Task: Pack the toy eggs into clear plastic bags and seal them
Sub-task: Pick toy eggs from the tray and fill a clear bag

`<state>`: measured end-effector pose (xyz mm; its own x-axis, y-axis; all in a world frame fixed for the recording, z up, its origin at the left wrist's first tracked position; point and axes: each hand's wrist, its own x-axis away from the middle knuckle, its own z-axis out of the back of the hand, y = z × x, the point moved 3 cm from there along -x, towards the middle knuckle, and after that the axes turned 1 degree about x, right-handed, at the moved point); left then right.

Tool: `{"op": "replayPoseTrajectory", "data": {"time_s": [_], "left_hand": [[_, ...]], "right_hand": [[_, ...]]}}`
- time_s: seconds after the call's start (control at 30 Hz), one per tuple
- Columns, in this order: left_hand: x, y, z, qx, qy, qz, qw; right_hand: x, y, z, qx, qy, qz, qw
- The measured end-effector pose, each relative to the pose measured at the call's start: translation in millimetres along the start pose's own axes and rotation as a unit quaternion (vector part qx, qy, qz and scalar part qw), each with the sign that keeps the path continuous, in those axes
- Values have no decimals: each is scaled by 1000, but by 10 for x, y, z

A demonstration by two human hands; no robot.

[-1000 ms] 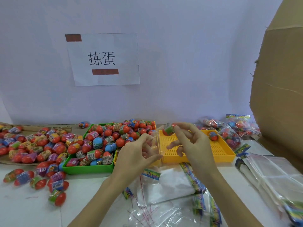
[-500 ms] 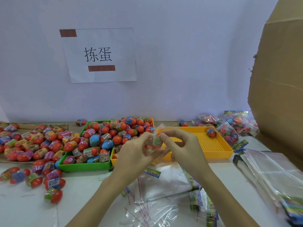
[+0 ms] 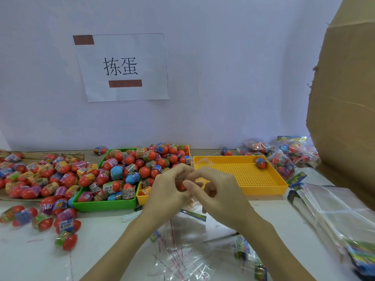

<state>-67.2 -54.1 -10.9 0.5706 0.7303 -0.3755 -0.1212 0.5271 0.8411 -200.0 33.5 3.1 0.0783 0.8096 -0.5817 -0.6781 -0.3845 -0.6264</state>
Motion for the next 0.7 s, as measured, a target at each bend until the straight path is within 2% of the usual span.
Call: {"op": "replayPoseTrajectory", "data": {"time_s": [0.17, 0.3, 0.4, 0.53, 0.63, 0.7], "left_hand": [[4, -17, -31, -58, -2, -27, 998], [21, -2, -30, -108, 8, -84, 991], [21, -9, -36, -102, 11, -88, 991], [-13, -40, -11, -43, 24, -45, 998], [-18, -56, 13, 5, 28, -8, 1000], [-22, -79, 31, 48, 26, 23, 998]], "right_hand": [[-2, -12, -25, 45, -15, 18, 999], [20, 18, -44, 101, -19, 7, 995], [30, 8, -48, 123, -12, 30, 992], [-5, -18, 65, 57, 37, 44, 997], [-25, 17, 202, -62, 105, -6, 992], [-36, 102, 294, -78, 153, -43, 984]]}}
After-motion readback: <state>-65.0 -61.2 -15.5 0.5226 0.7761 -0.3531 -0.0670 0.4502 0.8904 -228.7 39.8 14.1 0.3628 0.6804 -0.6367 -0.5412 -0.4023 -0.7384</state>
